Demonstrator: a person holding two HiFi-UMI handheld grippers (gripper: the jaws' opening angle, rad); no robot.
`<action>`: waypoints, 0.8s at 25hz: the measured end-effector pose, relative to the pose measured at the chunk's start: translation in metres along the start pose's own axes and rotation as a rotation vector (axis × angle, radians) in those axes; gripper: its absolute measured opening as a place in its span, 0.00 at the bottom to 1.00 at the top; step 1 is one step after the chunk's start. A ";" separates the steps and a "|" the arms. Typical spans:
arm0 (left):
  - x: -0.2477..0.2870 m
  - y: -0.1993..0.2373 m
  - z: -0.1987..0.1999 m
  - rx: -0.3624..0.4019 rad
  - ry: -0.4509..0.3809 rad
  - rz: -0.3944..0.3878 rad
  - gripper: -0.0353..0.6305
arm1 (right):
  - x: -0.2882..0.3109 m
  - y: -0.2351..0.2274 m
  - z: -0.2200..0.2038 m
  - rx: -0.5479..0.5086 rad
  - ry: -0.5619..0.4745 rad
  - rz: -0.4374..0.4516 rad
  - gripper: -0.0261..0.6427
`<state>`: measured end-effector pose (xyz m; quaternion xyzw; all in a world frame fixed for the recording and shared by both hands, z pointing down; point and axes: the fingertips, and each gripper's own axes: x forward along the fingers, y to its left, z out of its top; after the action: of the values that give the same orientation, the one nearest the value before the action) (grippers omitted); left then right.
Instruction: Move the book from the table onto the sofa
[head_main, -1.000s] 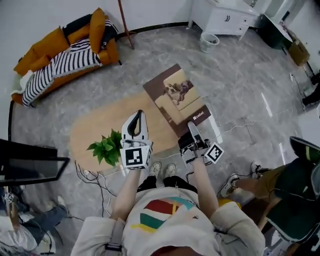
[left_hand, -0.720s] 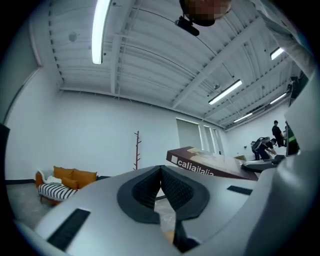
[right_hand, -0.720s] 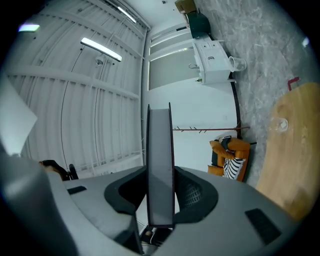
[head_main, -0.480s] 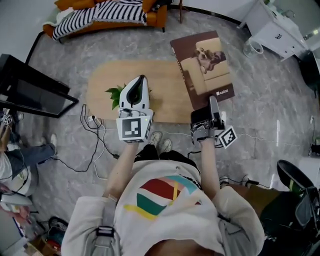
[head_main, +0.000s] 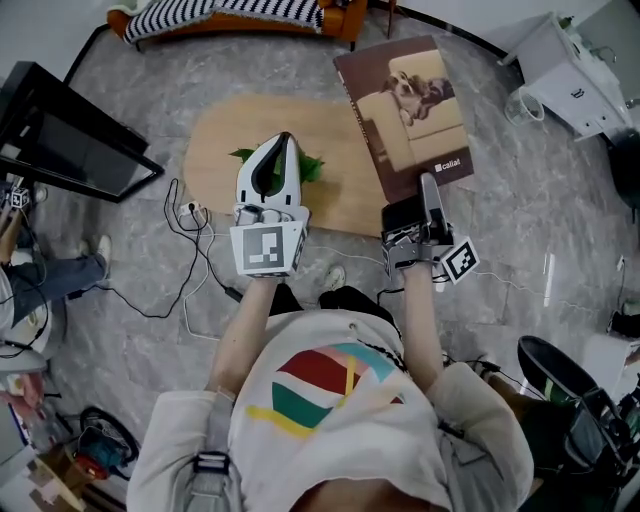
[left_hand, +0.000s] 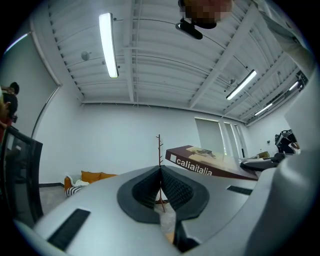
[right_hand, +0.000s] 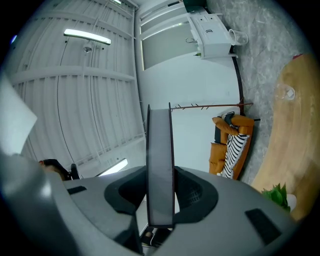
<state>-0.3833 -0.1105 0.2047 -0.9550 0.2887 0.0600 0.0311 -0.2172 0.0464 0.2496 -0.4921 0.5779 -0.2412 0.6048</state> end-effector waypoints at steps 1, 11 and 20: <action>0.000 0.005 -0.001 -0.003 -0.006 -0.010 0.06 | 0.003 0.000 -0.005 -0.007 -0.010 0.005 0.27; 0.031 -0.031 0.004 -0.059 -0.020 -0.202 0.06 | 0.003 0.026 0.013 -0.076 -0.134 0.029 0.27; 0.060 -0.161 0.001 -0.094 -0.030 -0.348 0.06 | -0.045 0.049 0.099 -0.143 -0.184 0.049 0.27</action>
<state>-0.2445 -0.0098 0.1992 -0.9900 0.1155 0.0814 0.0008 -0.1483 0.1365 0.2123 -0.5399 0.5473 -0.1383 0.6244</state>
